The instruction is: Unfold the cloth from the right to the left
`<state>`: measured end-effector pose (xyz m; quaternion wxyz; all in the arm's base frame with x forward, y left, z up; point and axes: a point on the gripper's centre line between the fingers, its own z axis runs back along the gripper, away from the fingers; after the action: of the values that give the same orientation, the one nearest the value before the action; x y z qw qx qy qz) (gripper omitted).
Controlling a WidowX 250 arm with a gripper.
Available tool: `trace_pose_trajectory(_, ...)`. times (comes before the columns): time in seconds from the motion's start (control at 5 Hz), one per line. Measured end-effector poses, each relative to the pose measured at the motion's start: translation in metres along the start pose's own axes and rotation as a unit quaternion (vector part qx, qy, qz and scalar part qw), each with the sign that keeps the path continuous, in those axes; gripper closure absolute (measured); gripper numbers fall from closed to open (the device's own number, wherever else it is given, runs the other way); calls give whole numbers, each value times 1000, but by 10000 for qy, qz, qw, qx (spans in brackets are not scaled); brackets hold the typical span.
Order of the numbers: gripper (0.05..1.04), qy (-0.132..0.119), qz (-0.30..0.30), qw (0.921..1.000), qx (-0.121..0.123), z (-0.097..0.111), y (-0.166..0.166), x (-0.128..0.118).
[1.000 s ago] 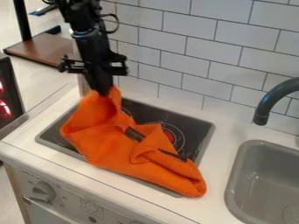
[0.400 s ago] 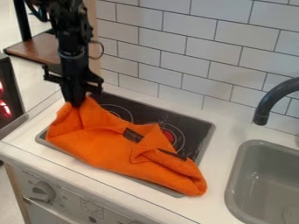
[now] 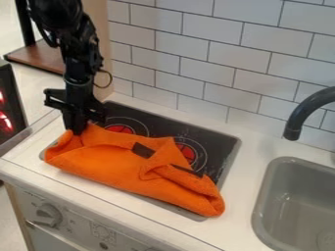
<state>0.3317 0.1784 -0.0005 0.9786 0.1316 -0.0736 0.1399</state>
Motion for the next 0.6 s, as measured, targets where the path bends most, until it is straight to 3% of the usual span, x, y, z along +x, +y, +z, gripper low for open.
trace_pose_trajectory(0.2,989,117,5,9999,75,-8,2,7)
trace_pose_trajectory(0.4,827,189,222,9994,202,-9,6,6)
trace_pose_trajectory(0.6,555,221,330,9986,340,-9,11,5)
